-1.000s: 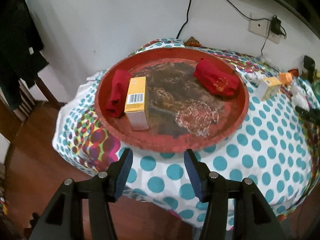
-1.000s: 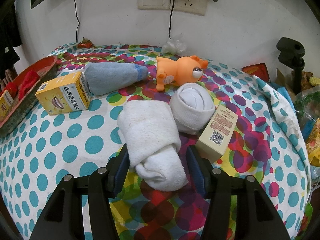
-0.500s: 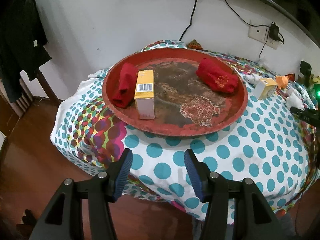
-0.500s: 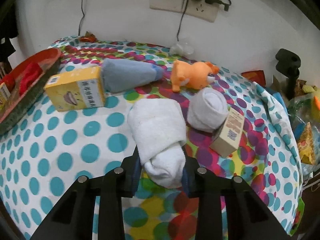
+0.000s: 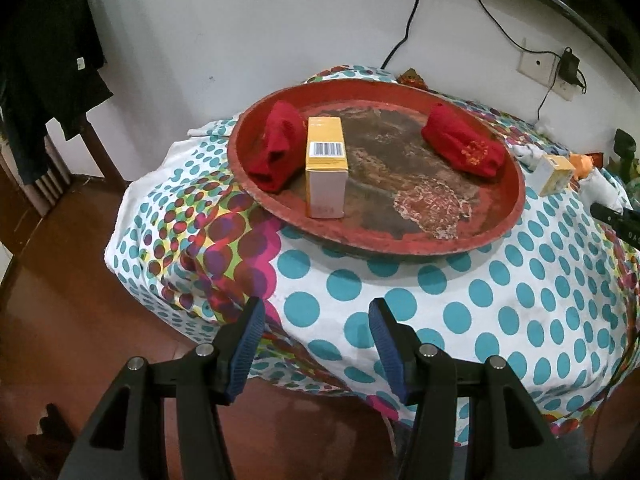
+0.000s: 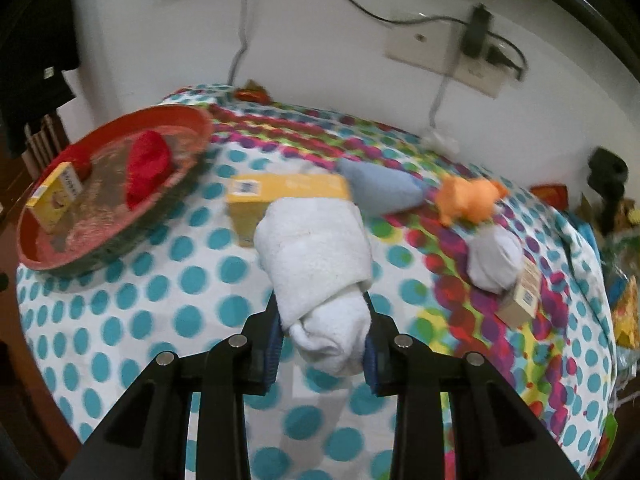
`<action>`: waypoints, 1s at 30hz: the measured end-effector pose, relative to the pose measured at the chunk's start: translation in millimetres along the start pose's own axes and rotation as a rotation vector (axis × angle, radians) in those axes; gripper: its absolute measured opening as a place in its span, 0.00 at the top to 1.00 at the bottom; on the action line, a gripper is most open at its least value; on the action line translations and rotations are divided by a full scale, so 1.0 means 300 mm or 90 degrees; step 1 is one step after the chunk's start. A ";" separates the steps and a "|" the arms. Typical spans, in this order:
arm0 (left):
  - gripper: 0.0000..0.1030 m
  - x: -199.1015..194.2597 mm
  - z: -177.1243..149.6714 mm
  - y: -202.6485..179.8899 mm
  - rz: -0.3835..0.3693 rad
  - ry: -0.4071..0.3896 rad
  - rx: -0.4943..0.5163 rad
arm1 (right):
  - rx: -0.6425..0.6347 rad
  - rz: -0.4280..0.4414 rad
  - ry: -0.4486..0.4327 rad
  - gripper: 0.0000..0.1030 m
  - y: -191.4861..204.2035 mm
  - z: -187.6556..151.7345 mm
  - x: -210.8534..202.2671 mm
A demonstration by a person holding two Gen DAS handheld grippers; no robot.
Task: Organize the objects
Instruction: 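Lift the white rolled towel with the right gripper toward the red tray, then lower the white towel onto the tray beside the yellow box, open right gripper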
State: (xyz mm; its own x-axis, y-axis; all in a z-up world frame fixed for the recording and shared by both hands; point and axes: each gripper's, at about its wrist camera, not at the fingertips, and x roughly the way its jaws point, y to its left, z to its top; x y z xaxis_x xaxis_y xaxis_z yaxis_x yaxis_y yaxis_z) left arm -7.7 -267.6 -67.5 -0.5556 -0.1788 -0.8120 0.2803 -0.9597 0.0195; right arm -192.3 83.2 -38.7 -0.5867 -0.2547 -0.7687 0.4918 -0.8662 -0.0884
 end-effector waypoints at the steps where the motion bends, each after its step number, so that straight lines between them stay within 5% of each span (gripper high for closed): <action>1: 0.46 0.001 0.001 0.004 -0.004 0.001 -0.003 | -0.006 0.003 -0.005 0.70 0.023 0.008 -0.006; 30: 0.46 -0.008 0.004 0.204 0.027 0.011 -0.103 | -0.147 0.128 -0.033 0.70 0.580 0.188 -0.026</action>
State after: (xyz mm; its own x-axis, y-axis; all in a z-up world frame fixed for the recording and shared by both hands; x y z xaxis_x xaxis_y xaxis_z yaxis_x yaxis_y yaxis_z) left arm 9.7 -326.1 -63.7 -0.5268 -0.2135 -0.8227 0.4262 -0.9038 -0.0383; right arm -138.4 -89.7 -12.4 -0.4917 -0.4377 -0.7528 0.7310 -0.6772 -0.0837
